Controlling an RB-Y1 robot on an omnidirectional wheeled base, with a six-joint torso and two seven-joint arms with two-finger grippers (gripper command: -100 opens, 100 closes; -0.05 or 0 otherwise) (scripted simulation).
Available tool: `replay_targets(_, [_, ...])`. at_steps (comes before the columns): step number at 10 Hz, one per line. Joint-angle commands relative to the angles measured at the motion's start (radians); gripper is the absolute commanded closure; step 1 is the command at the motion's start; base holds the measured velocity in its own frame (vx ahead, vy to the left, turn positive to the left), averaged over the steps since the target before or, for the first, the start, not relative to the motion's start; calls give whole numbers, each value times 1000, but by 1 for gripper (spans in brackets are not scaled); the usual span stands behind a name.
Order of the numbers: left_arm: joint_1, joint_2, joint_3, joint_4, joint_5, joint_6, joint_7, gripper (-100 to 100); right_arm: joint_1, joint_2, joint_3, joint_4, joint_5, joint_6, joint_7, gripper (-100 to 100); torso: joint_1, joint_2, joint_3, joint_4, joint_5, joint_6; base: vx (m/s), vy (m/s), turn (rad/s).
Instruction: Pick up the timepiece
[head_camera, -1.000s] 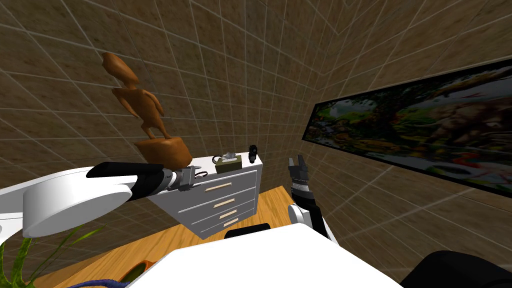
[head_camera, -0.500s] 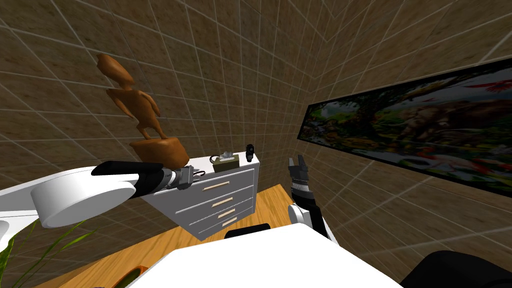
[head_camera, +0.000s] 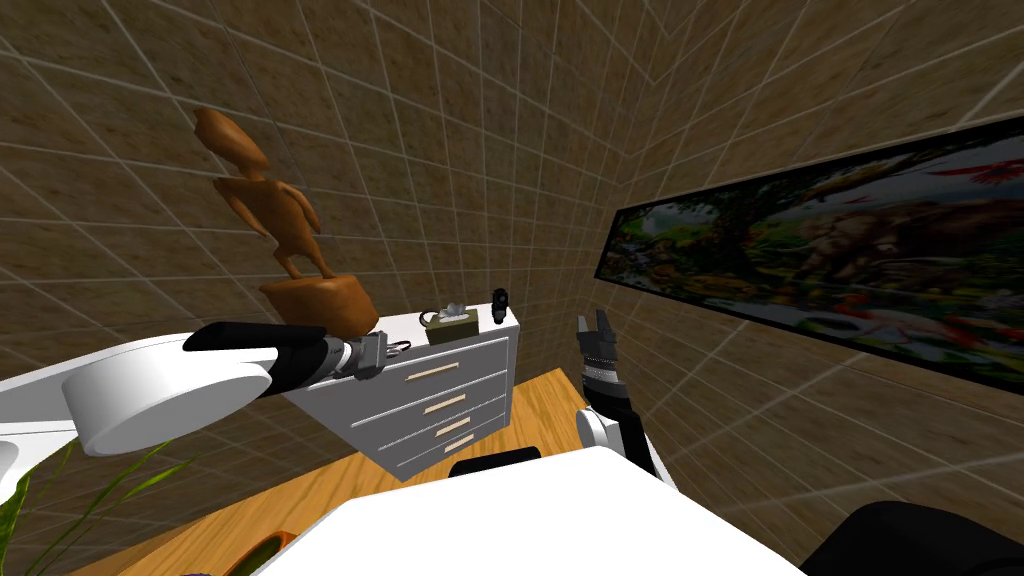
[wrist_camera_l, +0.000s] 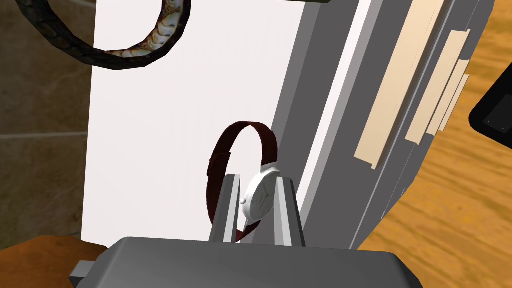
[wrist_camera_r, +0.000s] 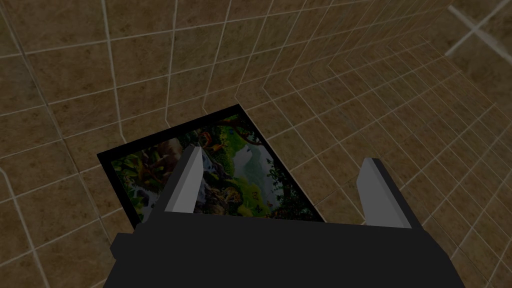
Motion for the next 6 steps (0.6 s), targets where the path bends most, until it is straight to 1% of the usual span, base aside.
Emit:
replay_targets(1, [10, 2, 8, -31, 3, 5, 9, 100, 0, 0, 0, 0, 0, 0, 0, 0, 0, 0, 0, 0, 0, 0, 34, 17, 122])
replay_targets(3, [17, 7, 14, -71, 9, 14, 23, 100, 0, 0, 0, 0, 0, 0, 0, 0, 2, -3, -1, 0, 0, -1, 79, 34, 151])
replay_targets(6, [28, 14, 23, -129, 19, 27, 45, 100, 0, 0, 0, 0, 0, 0, 0, 0, 1, -2, -1, 0, 0, 0, 47, 20, 105])
